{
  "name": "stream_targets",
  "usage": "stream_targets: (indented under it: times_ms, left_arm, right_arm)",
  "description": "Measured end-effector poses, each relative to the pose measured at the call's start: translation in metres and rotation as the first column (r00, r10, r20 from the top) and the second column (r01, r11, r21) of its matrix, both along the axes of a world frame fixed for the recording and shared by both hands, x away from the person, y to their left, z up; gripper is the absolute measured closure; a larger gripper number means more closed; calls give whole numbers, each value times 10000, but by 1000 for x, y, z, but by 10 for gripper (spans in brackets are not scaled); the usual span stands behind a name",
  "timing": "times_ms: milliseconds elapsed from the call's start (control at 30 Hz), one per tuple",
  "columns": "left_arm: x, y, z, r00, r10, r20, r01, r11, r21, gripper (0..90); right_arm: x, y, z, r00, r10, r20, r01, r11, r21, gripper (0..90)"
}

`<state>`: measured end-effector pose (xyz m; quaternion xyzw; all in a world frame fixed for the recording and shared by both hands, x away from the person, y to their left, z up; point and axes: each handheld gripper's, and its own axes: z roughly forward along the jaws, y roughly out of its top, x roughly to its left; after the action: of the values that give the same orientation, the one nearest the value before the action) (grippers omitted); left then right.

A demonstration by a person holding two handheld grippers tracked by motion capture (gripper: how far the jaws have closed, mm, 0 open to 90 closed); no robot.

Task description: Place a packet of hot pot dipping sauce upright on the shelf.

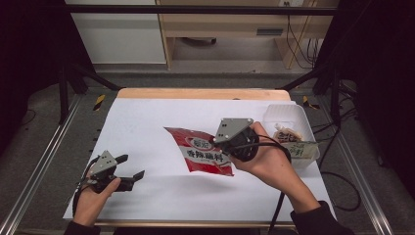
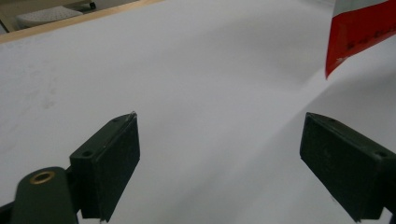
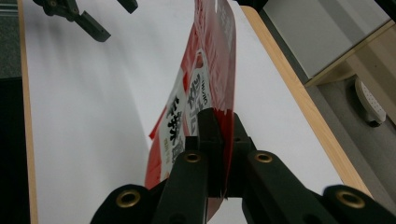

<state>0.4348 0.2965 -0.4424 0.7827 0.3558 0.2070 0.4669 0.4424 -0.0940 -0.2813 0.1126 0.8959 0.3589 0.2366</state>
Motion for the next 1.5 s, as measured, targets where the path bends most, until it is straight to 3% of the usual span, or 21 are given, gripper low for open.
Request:
stream_targets:
  times_ms: [100,533,767,833,1067,1500]
  left_arm:
    - [0,3,-1,9999,54,-111,-57,9996,-284,117]
    - [0,2,-1,9999,75,-88,-74,9999,130,117]
    - [-1,1,1,9999,-143,-87,142,9998,-113,117]
    - [0,2,1,9998,-146,-119,142,9992,-384,117]
    - [0,1,0,9991,-308,-301,291,9980,-554,117]
    - [2,-5,-2,9986,-377,-369,374,9993,-93,113]
  right_arm:
    - [0,-1,1,10000,-47,25,47,10000,-21,896]
    - [-1,-15,18,9992,-106,394,110,9999,-79,895]
    - [3,-22,27,9980,-180,600,182,9998,-37,896]
    - [9,-26,31,9975,-200,684,196,9998,69,896]
    - [35,-40,42,9977,-324,603,292,9981,534,896]
    - [73,-72,60,9964,-401,753,323,9943,1020,897]
